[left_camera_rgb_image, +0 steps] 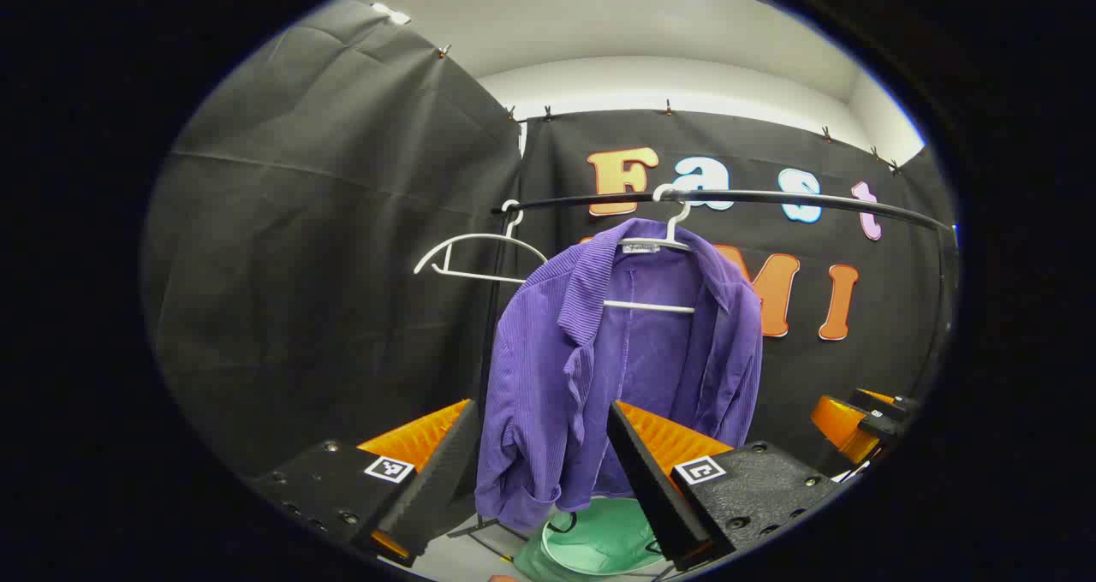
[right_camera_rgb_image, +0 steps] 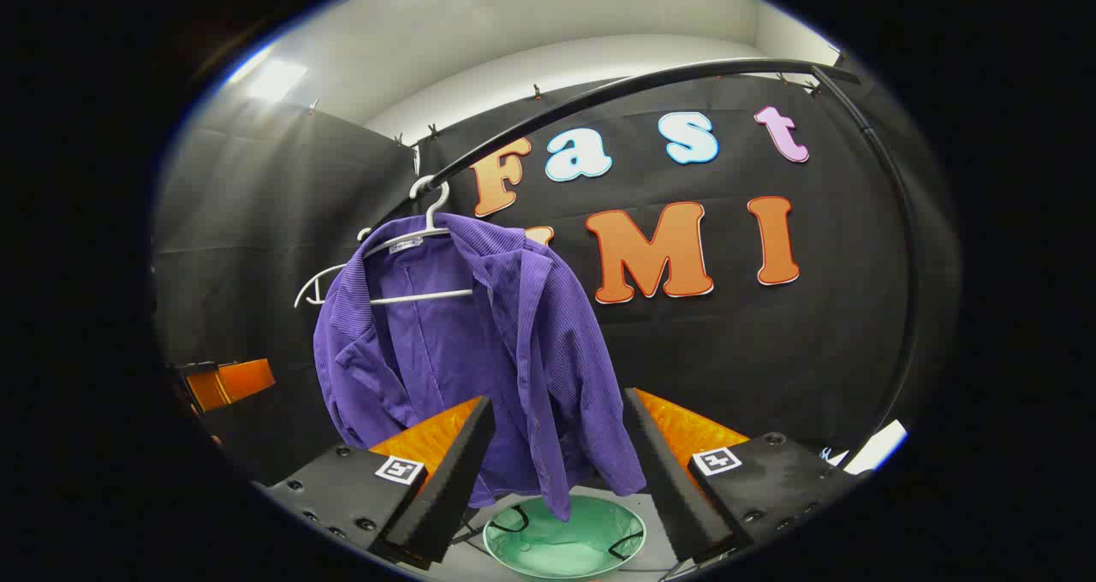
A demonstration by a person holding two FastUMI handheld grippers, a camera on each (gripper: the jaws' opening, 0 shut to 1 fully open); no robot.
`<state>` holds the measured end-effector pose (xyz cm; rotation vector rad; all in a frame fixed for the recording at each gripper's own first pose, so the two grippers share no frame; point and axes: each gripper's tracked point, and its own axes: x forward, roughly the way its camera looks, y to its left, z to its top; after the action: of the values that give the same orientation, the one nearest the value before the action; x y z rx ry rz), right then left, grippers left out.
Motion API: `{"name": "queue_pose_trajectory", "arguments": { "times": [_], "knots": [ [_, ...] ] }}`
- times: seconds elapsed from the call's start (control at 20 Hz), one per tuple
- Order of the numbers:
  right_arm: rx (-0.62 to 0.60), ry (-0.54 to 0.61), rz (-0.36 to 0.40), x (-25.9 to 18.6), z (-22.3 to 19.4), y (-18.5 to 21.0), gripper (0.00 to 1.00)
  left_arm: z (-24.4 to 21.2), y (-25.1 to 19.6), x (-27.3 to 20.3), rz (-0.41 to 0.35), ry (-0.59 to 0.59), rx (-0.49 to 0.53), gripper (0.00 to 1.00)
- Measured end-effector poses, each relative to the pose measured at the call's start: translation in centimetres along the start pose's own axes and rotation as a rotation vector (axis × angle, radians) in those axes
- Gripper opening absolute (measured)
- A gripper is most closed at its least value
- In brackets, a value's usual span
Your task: Grasp the clothes on the hanger with both hands and then place them into the laundry hamper below.
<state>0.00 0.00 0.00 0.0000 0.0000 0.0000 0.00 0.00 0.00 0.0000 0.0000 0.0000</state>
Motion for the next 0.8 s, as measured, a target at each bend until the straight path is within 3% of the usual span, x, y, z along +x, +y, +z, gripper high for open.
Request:
{"name": "queue_pose_trajectory", "arguments": {
  "times": [0.05, 0.35, 0.4, 0.45, 0.6, 0.65, 0.7, 0.75, 0.8],
  "knots": [
    [-0.005, -0.001, 0.005, 0.4, 0.0, 0.1, 0.98, -0.1, 0.0, -0.1, 0.003, 0.002, -0.008, 0.95],
    [-0.002, 0.009, 0.027, 1.9, -0.2, 0.9, 0.98, 0.1, -0.1, 0.0, 0.008, -0.003, -0.006, 0.92],
    [-0.001, 0.010, 0.031, 2.1, -0.1, 1.0, 0.89, 0.1, -0.1, 0.1, 0.009, -0.003, -0.005, 0.93],
    [0.000, 0.011, 0.035, 2.3, -0.1, 1.1, 0.98, 0.1, -0.1, 0.2, 0.011, -0.003, -0.006, 0.93],
    [-0.003, 0.008, 0.035, 2.9, 0.0, 1.0, 0.98, 0.0, -0.3, 0.5, 0.014, 0.000, -0.014, 0.93],
    [-0.004, 0.006, 0.036, 3.1, 0.1, 1.0, 0.89, 0.0, -0.3, 0.7, 0.014, 0.000, -0.015, 0.93],
    [-0.004, 0.007, 0.037, 3.3, 0.1, 1.1, 0.98, -0.1, -0.4, 0.7, 0.013, 0.003, -0.015, 0.93],
    [-0.004, 0.011, 0.040, 3.5, -0.1, 1.1, 0.89, -0.2, -0.5, 0.8, 0.009, 0.007, -0.014, 0.93],
    [-0.003, 0.014, 0.044, 3.7, -0.1, 1.3, 0.89, -0.3, -0.5, 0.9, 0.007, 0.011, -0.014, 0.93]
  ]
}}
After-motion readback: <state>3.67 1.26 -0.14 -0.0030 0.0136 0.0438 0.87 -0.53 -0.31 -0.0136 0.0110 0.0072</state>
